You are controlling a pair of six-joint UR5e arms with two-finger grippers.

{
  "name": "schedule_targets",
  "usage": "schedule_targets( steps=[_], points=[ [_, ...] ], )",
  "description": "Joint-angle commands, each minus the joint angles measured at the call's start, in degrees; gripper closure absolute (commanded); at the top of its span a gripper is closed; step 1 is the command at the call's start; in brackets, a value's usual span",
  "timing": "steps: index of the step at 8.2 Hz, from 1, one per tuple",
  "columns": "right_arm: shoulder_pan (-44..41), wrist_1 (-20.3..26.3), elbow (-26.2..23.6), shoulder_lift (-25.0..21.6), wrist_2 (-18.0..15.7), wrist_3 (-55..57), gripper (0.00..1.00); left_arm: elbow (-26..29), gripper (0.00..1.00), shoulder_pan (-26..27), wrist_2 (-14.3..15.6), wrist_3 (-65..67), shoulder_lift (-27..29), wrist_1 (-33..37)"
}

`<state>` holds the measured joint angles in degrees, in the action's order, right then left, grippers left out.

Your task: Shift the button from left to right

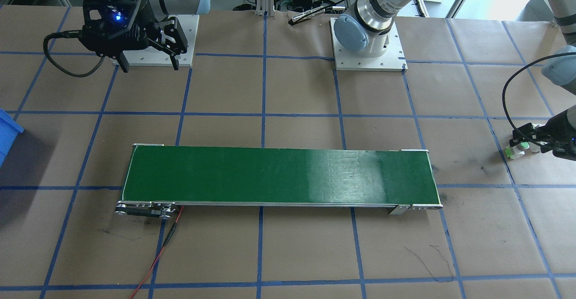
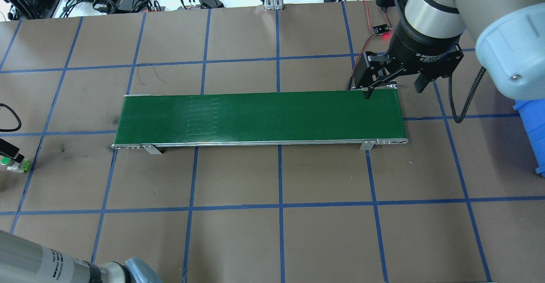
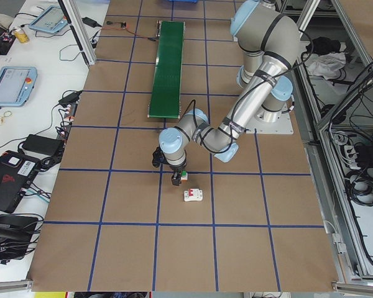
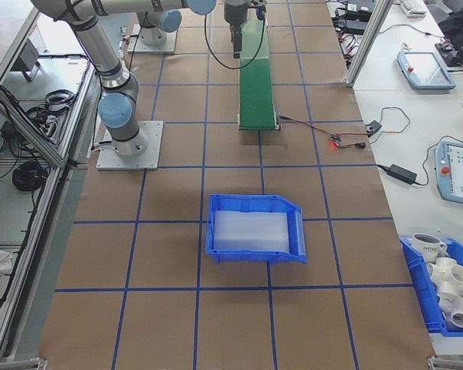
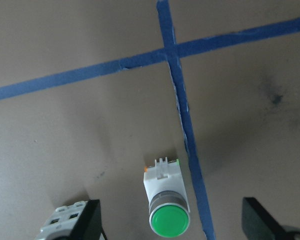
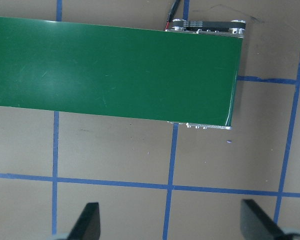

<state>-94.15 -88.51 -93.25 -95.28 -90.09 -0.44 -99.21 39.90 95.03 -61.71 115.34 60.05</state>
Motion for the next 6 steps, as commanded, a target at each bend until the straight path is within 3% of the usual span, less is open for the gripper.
schedule_targets(
  steps=[1,3,5,6],
  points=[
    [0.01,0.0,0.0,0.0,0.0,0.0,0.0,-0.29,0.0,-0.88,-0.72,-2.62,1.47,-0.11],
    [0.01,0.0,0.0,0.0,0.0,0.0,0.0,-0.2,0.0,-0.88,-0.89,-2.19,2.17,-0.54],
    [0.01,0.0,0.0,0.0,0.0,0.0,0.0,-0.2,0.16,-0.88,-0.98,-2.19,3.31,-2.92],
    [0.01,0.0,0.0,0.0,0.0,0.0,0.0,-0.11,0.19,-0.88,-0.98,-2.1,3.31,-2.92]
  ],
)
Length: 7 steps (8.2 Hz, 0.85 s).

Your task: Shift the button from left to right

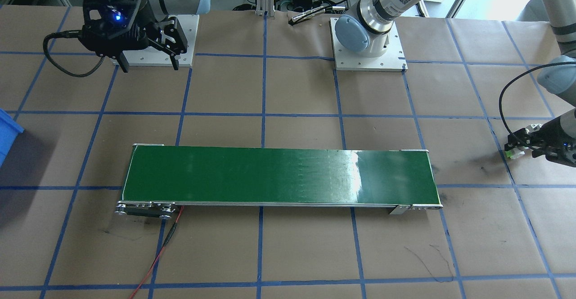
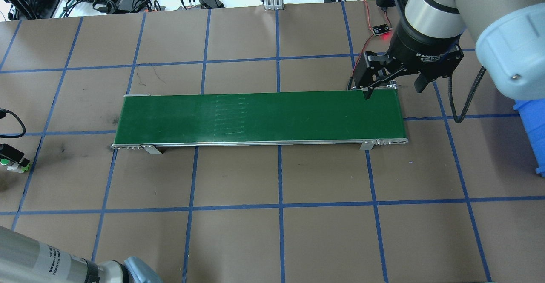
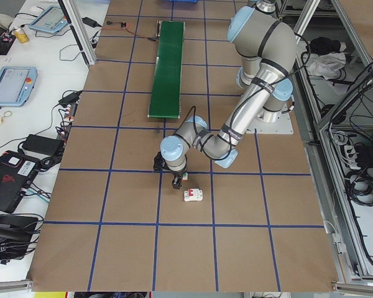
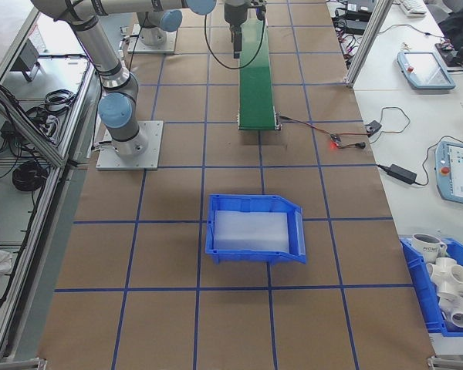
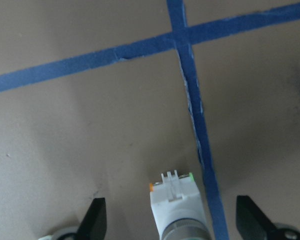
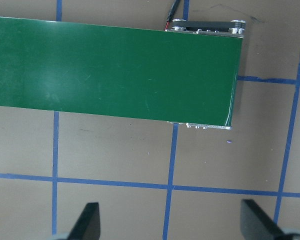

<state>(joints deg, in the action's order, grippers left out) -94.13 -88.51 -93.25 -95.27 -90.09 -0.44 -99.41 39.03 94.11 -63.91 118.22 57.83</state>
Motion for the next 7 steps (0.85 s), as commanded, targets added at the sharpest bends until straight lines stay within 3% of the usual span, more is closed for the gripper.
schedule_targets(
  steps=[1,3,7],
  points=[
    [0.0,0.0,0.0,0.0,0.0,0.0,0.0,0.09,0.22,0.0,-0.15,0.27,0.43,-0.7],
    [0.0,0.0,0.0,0.0,0.0,-0.09,0.0,-0.09,0.43,0.0,-0.15,2.02,0.43,-0.35],
    [0.0,0.0,0.0,0.0,-0.09,-0.09,0.0,-0.09,0.54,0.0,-0.15,5.54,0.43,0.0]
  ],
)
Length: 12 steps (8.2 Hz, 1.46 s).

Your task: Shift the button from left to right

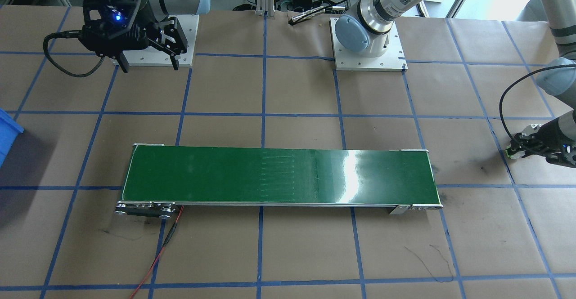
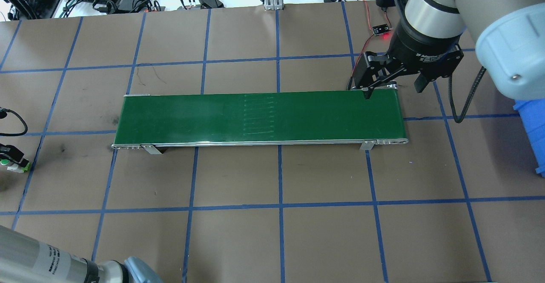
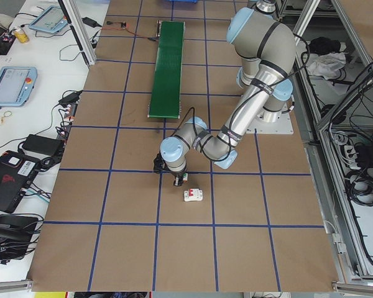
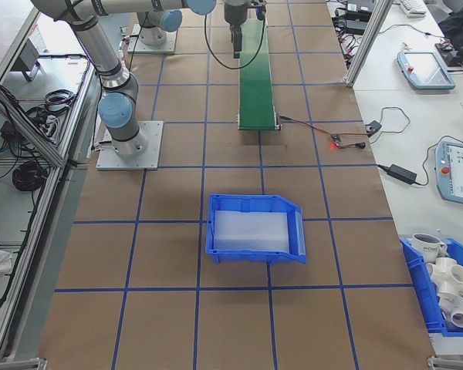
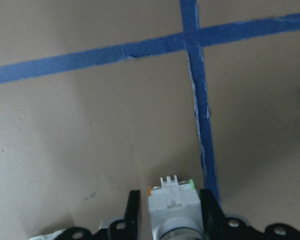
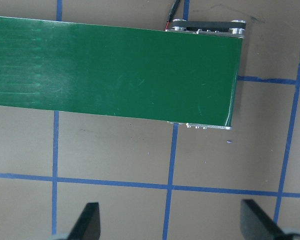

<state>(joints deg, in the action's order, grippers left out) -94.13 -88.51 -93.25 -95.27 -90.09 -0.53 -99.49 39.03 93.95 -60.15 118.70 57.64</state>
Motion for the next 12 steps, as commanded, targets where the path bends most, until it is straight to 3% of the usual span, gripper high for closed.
schedule_targets(
  steps=[1,4,5,7,11,12],
  points=[
    [0.0,0.0,0.0,0.0,0.0,0.0,0.0,-0.01,0.67,-0.01,0.09,1.88,-0.04,0.19],
    [0.0,0.0,0.0,0.0,0.0,0.0,0.0,0.78,0.72,0.08,0.0,3.99,-2.67,1.49],
    [0.0,0.0,0.0,0.0,0.0,0.0,0.0,1.05,0.75,0.25,-0.09,6.86,-5.29,5.42],
    [0.0,0.0,0.0,0.0,-0.08,0.0,0.0,0.96,0.75,1.48,-5.6,19.74,-10.83,13.17],
    [0.0,0.09,0.0,0.0,-0.08,0.0,0.0,0.35,0.75,7.54,-6.06,55.29,-15.24,13.63],
    [0.09,0.09,0.0,0.0,-0.08,0.0,0.0,0.35,0.75,11.55,-5.72,65.15,-17.43,13.63]
  ],
)
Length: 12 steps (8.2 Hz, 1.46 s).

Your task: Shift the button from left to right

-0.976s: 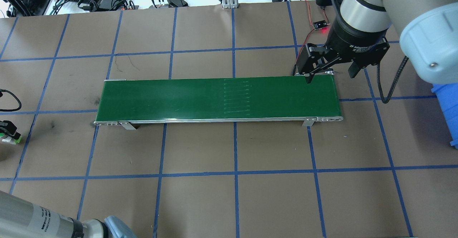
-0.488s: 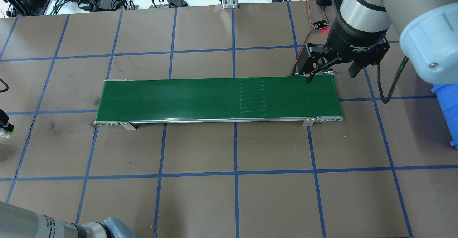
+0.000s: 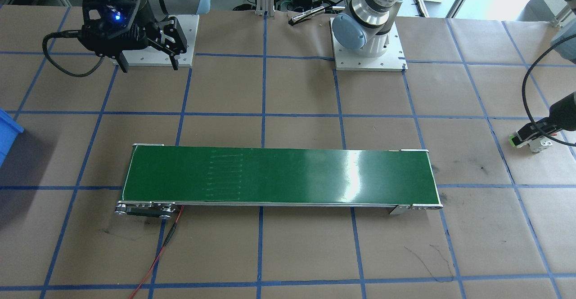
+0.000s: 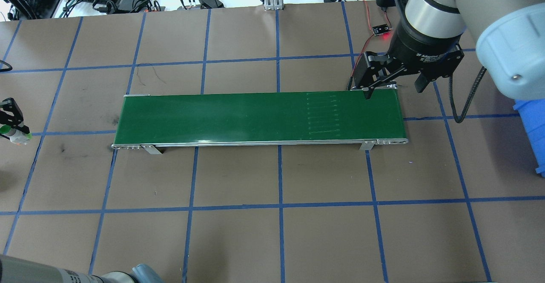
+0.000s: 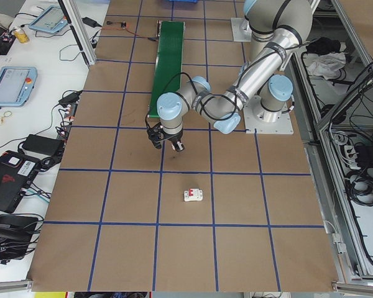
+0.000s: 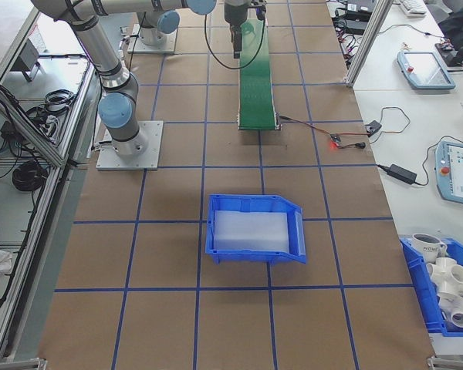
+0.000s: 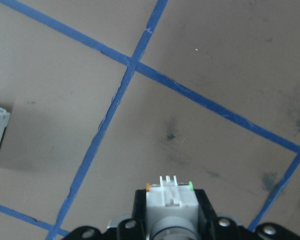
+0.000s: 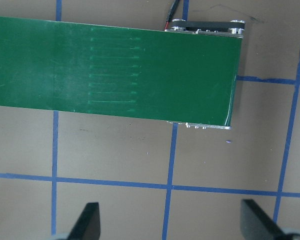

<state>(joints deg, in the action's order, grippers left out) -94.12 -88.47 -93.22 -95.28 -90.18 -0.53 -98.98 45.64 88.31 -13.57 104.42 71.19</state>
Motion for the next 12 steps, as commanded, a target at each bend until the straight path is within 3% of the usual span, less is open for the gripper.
schedule_targets(
  steps=[1,6,7,10,12],
  points=[
    [-0.01,0.05,-0.03,0.0,0.0,-0.09,0.0,-0.25,0.75,10.38,0.54,28.93,-5.08,0.17],
    [-0.01,0.05,-0.03,0.09,0.0,0.0,0.0,-0.52,0.72,28.94,-0.42,68.96,-5.9,-0.18],
    [0.07,0.05,-0.03,0.09,0.0,-0.09,0.0,-0.52,0.66,31.76,-0.16,75.03,-5.11,-0.7],
    [-0.01,0.05,-0.03,0.0,0.0,-0.09,0.0,-4.18,0.64,32.23,-0.16,77.47,-3.96,-0.88],
    [-0.01,0.05,-0.03,0.0,0.0,-0.09,0.0,-6.66,0.64,32.23,0.11,76.77,-3.7,-8.67]
  ],
)
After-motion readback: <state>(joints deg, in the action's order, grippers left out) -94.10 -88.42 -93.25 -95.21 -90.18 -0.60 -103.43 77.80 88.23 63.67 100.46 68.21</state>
